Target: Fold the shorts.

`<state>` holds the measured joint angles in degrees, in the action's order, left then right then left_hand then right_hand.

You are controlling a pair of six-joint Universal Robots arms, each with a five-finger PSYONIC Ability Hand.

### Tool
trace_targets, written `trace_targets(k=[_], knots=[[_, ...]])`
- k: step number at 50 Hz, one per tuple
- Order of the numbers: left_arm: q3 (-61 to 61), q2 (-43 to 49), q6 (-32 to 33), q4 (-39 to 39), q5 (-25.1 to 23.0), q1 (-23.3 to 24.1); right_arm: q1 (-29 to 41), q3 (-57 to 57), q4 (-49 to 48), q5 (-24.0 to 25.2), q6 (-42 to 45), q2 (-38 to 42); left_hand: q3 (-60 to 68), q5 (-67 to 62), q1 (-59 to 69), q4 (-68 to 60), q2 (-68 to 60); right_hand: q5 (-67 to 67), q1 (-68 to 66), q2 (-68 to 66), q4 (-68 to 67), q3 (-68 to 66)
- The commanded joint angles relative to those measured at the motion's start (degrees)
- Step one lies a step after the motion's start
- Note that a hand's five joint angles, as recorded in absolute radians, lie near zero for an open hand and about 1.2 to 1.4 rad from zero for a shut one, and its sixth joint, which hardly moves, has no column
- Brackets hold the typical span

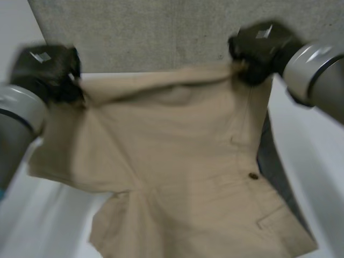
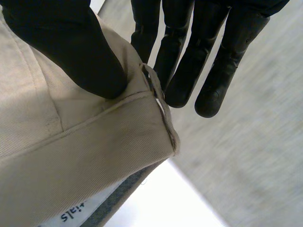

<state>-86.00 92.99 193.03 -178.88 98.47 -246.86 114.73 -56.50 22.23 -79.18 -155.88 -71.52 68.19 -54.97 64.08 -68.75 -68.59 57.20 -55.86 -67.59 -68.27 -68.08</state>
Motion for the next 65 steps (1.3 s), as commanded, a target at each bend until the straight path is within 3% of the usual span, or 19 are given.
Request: trace_targets(k=[1, 7, 12, 14, 16, 17, 18, 19, 22, 25, 29, 33, 37, 42, 44, 45, 48, 58, 65], knots=[[6.9, 20.5, 0.9, -9.9, 0.1, 0.4, 0.0, 0.4, -6.1, -1.8, 1.9, 13.8, 11.8, -15.0, 15.9, -11.3, -11.4, 12.8, -24.1, -12.4, -11.7, -11.9], [21.6, 33.9, 3.9, -13.9, 0.3, 0.4, 0.0, 7.3, -16.5, -6.5, 1.8, 22.3, 11.8, -15.0, 15.9, -11.3, -11.4, 12.8, -24.1, -12.4, -11.7, -11.9], [36.0, 43.8, 6.9, -17.6, 0.1, 0.7, -0.1, 14.7, -24.9, -7.5, 3.0, 28.7, 11.8, -15.0, 15.9, -11.3, -11.4, 12.8, -24.1, -12.4, -11.7, -11.9], [37.7, 45.2, 7.2, -18.3, 0.1, 0.8, -0.1, 16.6, -25.6, -7.5, 3.6, 30.1, 11.8, -15.0, 15.9, -11.3, -11.4, 12.8, -24.1, -12.4, -11.7, -11.9], [42.0, 49.6, 7.4, -21.9, -0.1, 0.9, 0.0, 24.7, -24.6, -7.6, 7.2, 36.5, 11.8, -15.0, 15.9, -11.3, -11.4, 11.7, -23.0, -11.3, -10.6, -10.8], [42.4, 50.4, 7.4, -23.1, -0.1, 1.0, 0.0, 26.9, -23.7, -7.7, 8.3, 38.2, 8.5, -11.7, 12.6, -7.9, -8.1, -10.6, -0.7, 11.0, 11.7, 11.5], [42.4, 51.0, 7.4, -24.2, -0.1, 1.2, 0.0, 29.0, -22.7, -8.0, 9.4, 39.7, -12.2, 9.0, -8.1, 12.7, 12.6, -36.5, 25.2, 36.9, 37.6, 37.4], [42.2, 51.8, 7.5, -26.8, -0.4, 1.5, 0.1, 33.7, -20.4, -8.8, 11.0, 42.7, -58.2, 55.0, -54.1, 58.7, 58.6, -57.2, 45.9, 57.6, 58.3, 58.1], [42.0, 52.1, 7.6, -29.5, -0.6, 1.6, 0.1, 40.6, -17.7, -10.6, 12.6, 46.5, -53.5, 50.3, -49.4, 54.0, 53.9, -57.2, 45.9, 57.6, 58.3, 58.1], [38.4, 51.3, 8.1, -33.5, -0.4, 1.8, 0.1, 45.5, -15.0, -12.1, 12.1, 47.9, -58.2, 55.0, -54.1, 58.7, 58.6, -57.2, 45.9, 57.6, 58.3, 58.1], [32.5, 47.1, 8.1, -34.1, 0.2, 2.5, -0.1, 47.9, -7.3, -12.8, 5.9, 45.9, -58.2, 55.0, -54.1, 58.7, 58.6, -57.2, 45.9, 57.6, 58.3, 58.1], [23.9, 38.9, 8.1, -33.8, 0.2, 2.8, -0.3, 47.1, 1.5, -11.2, 2.1, 41.6, -58.2, 55.0, -54.1, 58.7, 58.6, -57.2, 45.9, 57.6, 58.3, 58.1], [16.1, 32.2, 8.1, -31.5, 0.1, 3.0, -0.7, 44.9, 11.9, -6.4, 3.4, 38.6, -57.6, 54.4, -53.5, 58.2, 58.0, -57.2, 45.9, 57.6, 58.3, 58.1], [1.9, 18.7, 7.4, -18.6, 0.1, 3.4, -1.8, 34.5, 21.6, 0.1, 4.0, 34.2, -56.1, 52.9, -52.0, 56.7, 56.5, -52.6, 41.2, 53.0, 53.7, 53.5], [-1.3, 15.5, 7.1, -15.3, 0.2, 3.8, -2.1, 31.9, 21.8, 0.8, 4.1, 32.9, -56.1, 52.9, -52.0, 56.7, 56.5, -52.1, 40.7, 52.5, 53.1, 53.0], [-2.8, 14.0, 6.9, -13.9, 0.3, 4.2, -3.3, 24.1, 21.1, 2.4, 4.5, 27.7, -56.1, 52.9, -52.0, 56.7, 56.5, -50.7, 39.4, 51.1, 51.8, 51.6], [-9.3, 8.2, 5.8, -9.7, 0.3, 5.3, -4.3, 16.0, 18.8, 3.3, 6.5, 21.8, -56.1, 52.9, -52.0, 56.7, 56.5, -50.1, 38.7, 50.4, 51.1, 50.9], [-25.6, -3.1, 1.6, -7.7, 0.4, 6.5, -5.0, -18.3, -0.6, 3.7, 13.8, 9.8, -54.6, 51.4, -50.5, 55.2, 55.0, -47.7, 36.4, 48.1, 48.8, 48.6], [-31.4, -3.8, 0.6, -7.5, 0.4, 6.3, -6.1, -34.7, -15.8, 4.2, 14.5, 5.8, -47.1, 43.9, -43.0, 47.6, 47.5, -41.1, 29.8, 41.5, 42.2, 42.0]])
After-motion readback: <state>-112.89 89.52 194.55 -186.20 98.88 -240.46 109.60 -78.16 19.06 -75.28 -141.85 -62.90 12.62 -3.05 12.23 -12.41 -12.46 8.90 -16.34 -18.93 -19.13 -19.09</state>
